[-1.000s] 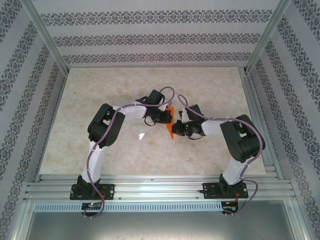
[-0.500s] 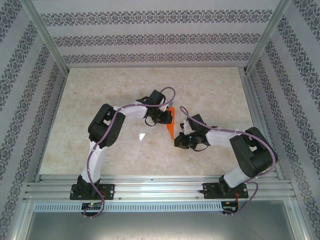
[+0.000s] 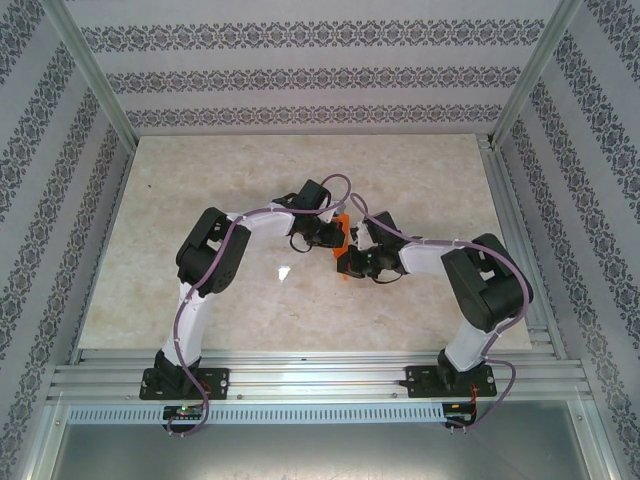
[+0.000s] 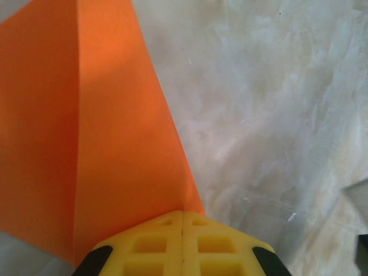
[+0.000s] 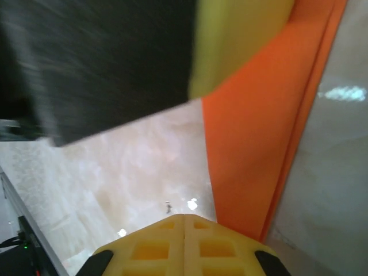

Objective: Fold a paper plane with a square sheet of paper (fold left side to right side)
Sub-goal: Fold the wing for the fifth time at the center of the table.

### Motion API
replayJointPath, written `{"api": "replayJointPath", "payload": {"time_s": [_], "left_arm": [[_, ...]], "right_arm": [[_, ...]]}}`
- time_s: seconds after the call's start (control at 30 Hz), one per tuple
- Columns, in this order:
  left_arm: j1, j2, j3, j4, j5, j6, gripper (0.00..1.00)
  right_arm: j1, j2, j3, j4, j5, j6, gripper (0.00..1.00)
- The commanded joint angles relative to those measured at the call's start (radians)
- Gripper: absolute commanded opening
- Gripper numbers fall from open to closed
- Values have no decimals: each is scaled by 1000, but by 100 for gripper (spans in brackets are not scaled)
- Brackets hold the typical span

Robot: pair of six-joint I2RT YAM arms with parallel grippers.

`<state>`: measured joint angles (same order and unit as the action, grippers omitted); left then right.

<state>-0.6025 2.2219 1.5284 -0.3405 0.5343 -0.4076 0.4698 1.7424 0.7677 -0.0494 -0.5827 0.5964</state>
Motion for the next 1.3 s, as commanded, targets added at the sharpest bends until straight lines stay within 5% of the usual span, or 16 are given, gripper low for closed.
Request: {"api": "replayJointPath", "payload": {"time_s": [0.0, 0.37, 0.53, 0.77, 1.27], "left_arm": [[7, 38, -2, -57, -86, 27, 1], [43, 0, 114, -118, -63, 54, 7], [73, -69, 96, -50, 19, 22, 12], [60, -145, 12, 103, 173, -69, 4], [-9, -11, 74, -6, 67, -16, 0]], "right_arm": [[3, 32, -10, -2, 55, -7, 2], [2, 53, -122, -55, 110, 8, 2], [0, 72, -119, -65, 111, 13, 2], [-3, 93, -107, -64, 110, 22, 2], [0, 97, -102, -73, 120, 28, 2]]}}
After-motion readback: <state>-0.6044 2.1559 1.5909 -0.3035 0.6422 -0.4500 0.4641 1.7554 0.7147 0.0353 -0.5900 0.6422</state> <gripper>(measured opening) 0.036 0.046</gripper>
